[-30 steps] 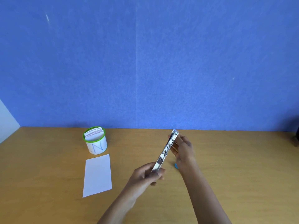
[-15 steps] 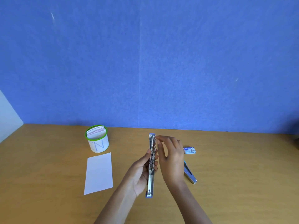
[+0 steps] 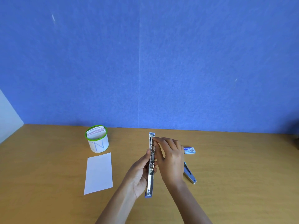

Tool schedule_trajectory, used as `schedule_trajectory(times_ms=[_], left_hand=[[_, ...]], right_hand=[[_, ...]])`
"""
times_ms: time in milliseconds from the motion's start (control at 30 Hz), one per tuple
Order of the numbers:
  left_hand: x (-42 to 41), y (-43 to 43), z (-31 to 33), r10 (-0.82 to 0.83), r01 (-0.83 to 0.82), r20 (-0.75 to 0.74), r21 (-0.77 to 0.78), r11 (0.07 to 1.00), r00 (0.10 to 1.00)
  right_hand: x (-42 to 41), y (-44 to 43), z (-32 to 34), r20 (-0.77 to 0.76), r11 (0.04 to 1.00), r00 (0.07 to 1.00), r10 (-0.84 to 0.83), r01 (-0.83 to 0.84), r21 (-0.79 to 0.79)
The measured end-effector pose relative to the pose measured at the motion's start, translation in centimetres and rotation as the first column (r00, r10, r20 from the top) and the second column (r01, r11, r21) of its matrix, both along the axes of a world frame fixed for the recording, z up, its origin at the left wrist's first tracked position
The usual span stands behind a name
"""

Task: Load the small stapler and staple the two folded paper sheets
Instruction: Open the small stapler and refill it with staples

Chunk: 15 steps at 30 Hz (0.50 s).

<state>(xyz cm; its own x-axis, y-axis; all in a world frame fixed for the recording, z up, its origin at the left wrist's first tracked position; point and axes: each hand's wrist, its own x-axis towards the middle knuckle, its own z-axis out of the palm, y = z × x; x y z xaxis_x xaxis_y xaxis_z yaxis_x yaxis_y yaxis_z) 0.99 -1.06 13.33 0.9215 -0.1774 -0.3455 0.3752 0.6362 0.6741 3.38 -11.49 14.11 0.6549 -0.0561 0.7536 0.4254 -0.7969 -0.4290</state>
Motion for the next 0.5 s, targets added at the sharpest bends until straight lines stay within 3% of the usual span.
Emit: schedule_trajectory(times_ms=[300, 500], left_hand=[[0.0, 0.2, 0.1, -0.025, 0.027, -0.051, 0.033, 0.999, 0.998], [0.0, 0.3, 0.0, 0.065, -0.064, -0.088, 0.016, 0.998, 0.994]], right_hand=[[-0.2, 0.5, -1.1, -0.086, 0.995, 0.994, 0.073, -0.067, 0.075], [-0.9, 1.2, -1.9, -0.157, 0.984, 0.979, 0.132, -0.110, 0.140]])
